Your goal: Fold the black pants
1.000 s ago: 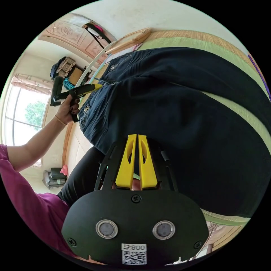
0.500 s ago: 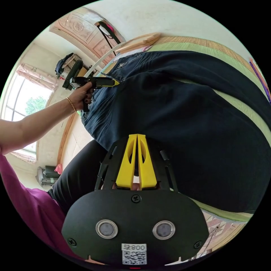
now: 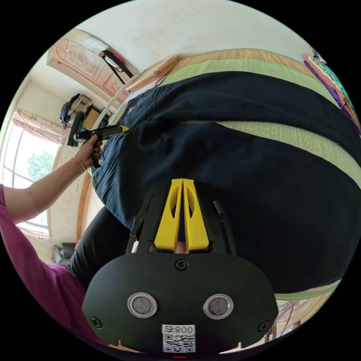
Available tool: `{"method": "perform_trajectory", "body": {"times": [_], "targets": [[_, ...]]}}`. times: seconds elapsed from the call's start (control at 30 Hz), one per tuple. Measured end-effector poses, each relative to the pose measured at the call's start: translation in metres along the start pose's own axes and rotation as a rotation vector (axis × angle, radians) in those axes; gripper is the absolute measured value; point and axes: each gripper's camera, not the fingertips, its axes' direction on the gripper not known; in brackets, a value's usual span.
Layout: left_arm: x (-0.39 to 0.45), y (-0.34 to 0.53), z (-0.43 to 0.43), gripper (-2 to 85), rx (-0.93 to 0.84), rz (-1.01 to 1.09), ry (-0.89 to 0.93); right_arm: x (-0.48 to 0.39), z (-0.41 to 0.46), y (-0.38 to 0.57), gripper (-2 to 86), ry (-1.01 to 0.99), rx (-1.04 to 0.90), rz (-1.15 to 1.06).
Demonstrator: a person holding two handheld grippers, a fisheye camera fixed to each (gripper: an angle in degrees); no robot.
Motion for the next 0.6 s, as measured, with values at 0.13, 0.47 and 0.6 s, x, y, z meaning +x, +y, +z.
{"method": "perform_trajectory", "body": {"times": [0.13, 0.47, 0.6], "targets": [[0.05, -0.016, 0.019, 0.8, 0.046, 0.082, 0.035, 0.037, -0.009, 0.022, 0.0, -0.011, 0.037, 0.019], [0.293, -0.129, 0.162, 6.9, -0.001, 0.538, 0.315, 0.254, -0.133, 0.065, 4.1, 0.404, 0.355, 0.322], [0.409, -0.172, 0.238, 7.7, -0.044, 0.686, 0.353, 0.338, -0.171, 0.074, 6.6, 0.594, 0.376, 0.421]]}}
